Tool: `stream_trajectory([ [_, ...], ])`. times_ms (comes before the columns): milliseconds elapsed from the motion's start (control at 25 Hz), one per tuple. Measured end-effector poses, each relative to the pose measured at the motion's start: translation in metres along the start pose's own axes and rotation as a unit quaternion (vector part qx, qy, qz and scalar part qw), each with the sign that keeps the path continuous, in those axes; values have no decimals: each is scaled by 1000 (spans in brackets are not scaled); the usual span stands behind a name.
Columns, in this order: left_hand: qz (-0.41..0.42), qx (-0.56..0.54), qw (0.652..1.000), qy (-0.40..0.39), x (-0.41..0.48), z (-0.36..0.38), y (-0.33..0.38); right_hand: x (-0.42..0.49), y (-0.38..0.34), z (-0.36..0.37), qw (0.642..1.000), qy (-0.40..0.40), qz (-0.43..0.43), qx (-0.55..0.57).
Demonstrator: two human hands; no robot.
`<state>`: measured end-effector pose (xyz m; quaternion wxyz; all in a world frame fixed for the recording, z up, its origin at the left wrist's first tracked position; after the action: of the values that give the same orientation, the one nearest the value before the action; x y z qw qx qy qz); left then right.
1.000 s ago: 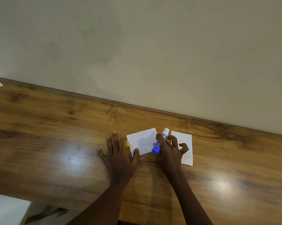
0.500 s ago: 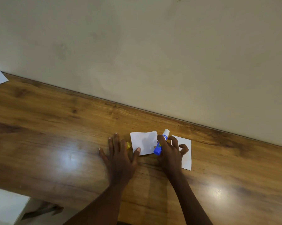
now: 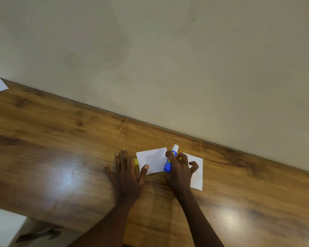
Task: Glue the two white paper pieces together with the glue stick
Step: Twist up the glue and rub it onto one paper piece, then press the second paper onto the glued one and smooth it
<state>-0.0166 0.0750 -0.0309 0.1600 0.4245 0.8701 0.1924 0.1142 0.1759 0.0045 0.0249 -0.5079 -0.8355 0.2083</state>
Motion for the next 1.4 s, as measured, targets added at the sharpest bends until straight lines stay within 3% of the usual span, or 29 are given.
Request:
stream_trajectory([
  [280, 1, -63, 998, 6, -3, -4, -1, -4, -6, -4, 990, 26, -8, 140],
  [400, -2, -141, 990, 26, -5, -10, -5, -15, -2, -19, 975, 28, -23, 220],
  [560, 3, -240, 969, 58, -11, -23, 3, -47, 39, -61, 942, 130, -15, 309],
  [680, 88, -251, 964, 23, -23, -18, 80, -72, 96, -92, 894, 211, 29, 394],
  [840, 222, -258, 934, -105, -63, 25, 209, -95, 162, -105, 830, 194, 70, 519],
  [1000, 247, -182, 934, -184, -87, 79, 270, -112, 220, -100, 844, 199, 143, 476],
  [1120, 239, -107, 941, -215, -89, 108, 283, -114, 241, -97, 827, 206, 114, 511],
  [1400, 223, -6, 952, -211, -81, 133, 265, -118, 258, -80, 862, 198, 102, 455],
])
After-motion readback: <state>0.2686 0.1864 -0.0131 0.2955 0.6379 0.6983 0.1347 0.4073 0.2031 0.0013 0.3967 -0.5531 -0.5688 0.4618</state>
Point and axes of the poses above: each hand's wrist, its own x-axis towards the middle knuckle, its own z-axis out of the palm, y = z × x, the point moved 8 cm from there along x, towards the middle knuckle, and after that the axes turned 12 degrees about -y, right-handed, at the moved point
